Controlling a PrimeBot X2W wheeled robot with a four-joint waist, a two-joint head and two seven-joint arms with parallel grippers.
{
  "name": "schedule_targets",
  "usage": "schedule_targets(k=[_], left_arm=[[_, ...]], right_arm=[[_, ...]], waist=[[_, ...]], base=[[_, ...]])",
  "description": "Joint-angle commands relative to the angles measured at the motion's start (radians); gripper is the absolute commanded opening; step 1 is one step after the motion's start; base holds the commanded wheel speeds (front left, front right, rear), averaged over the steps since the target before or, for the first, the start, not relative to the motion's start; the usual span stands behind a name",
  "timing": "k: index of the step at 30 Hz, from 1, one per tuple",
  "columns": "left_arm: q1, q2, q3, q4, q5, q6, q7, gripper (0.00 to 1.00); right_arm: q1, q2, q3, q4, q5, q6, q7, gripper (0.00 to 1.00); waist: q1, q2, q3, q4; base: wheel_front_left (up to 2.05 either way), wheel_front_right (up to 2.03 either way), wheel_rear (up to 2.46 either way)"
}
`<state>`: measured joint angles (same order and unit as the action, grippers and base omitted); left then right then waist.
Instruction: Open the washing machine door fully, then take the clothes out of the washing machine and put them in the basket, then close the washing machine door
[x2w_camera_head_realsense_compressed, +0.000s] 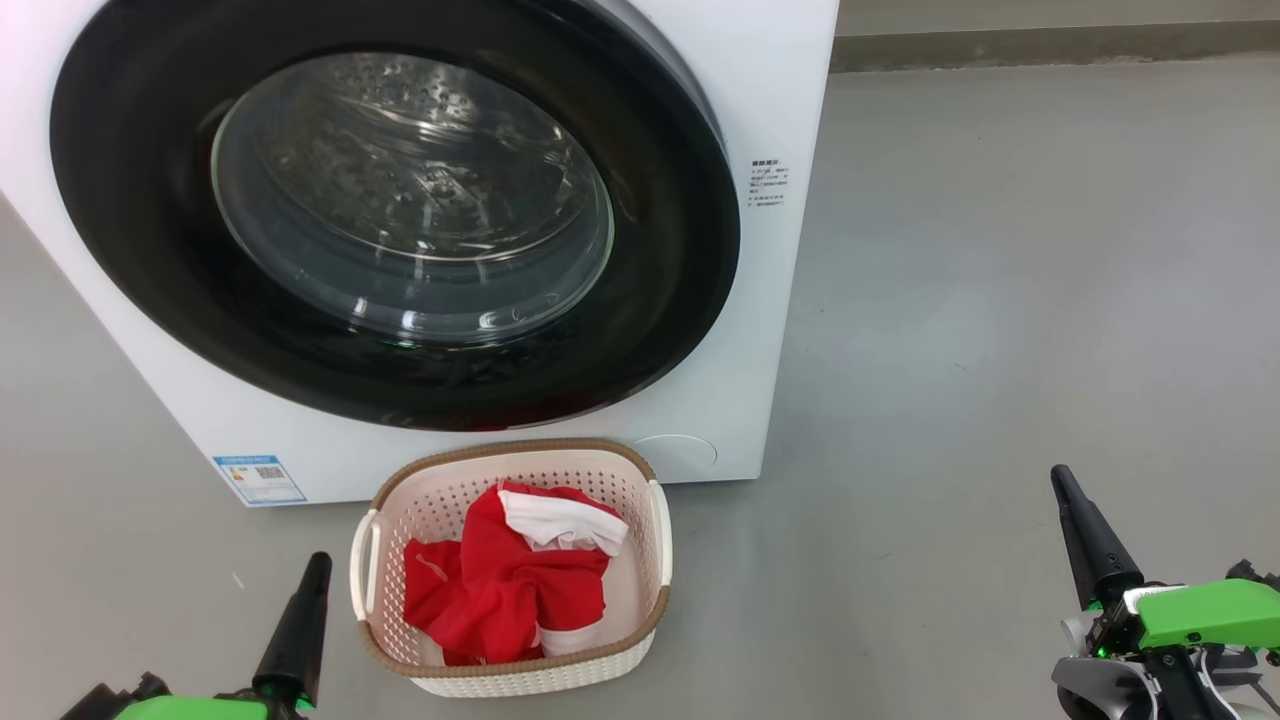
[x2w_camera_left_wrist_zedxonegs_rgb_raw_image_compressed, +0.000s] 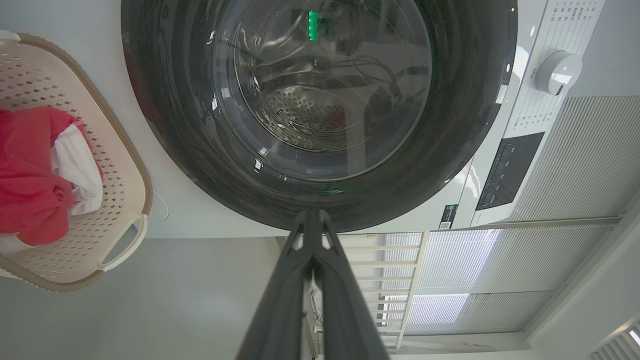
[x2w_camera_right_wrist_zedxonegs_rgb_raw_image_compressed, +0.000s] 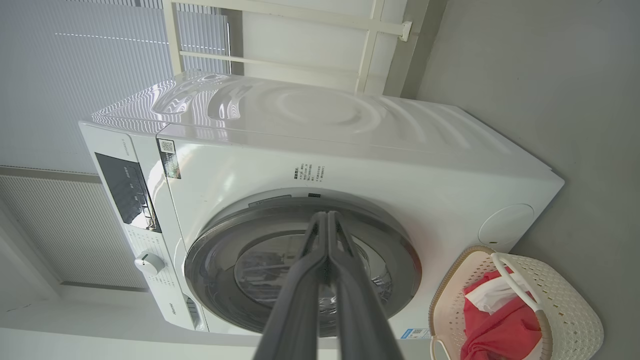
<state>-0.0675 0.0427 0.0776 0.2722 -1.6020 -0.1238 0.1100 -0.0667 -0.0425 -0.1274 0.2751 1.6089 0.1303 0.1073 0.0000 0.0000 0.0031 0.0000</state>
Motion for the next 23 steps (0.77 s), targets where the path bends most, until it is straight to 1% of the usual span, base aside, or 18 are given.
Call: schedule_targets(k=[1, 23], left_arm=[[-0.040, 0.008, 0.036, -0.027, -0.007, -0.007, 0.003, 0.00], [-0.040, 0.008, 0.036, -0.027, -0.007, -0.007, 0.003, 0.00]], right_arm=[[-0.041, -0.008, 0.013, -0.030, -0.001, 0.000, 0.006, 0.00], [-0.041, -0.008, 0.013, -0.030, -0.001, 0.000, 0.006, 0.00]], waist=[[0.0000, 0.0000, 0.000, 0.000], [0.0000, 0.0000, 0.000, 0.000]], base=[[0.00, 0.00, 0.00], [0.00, 0.00, 0.00]])
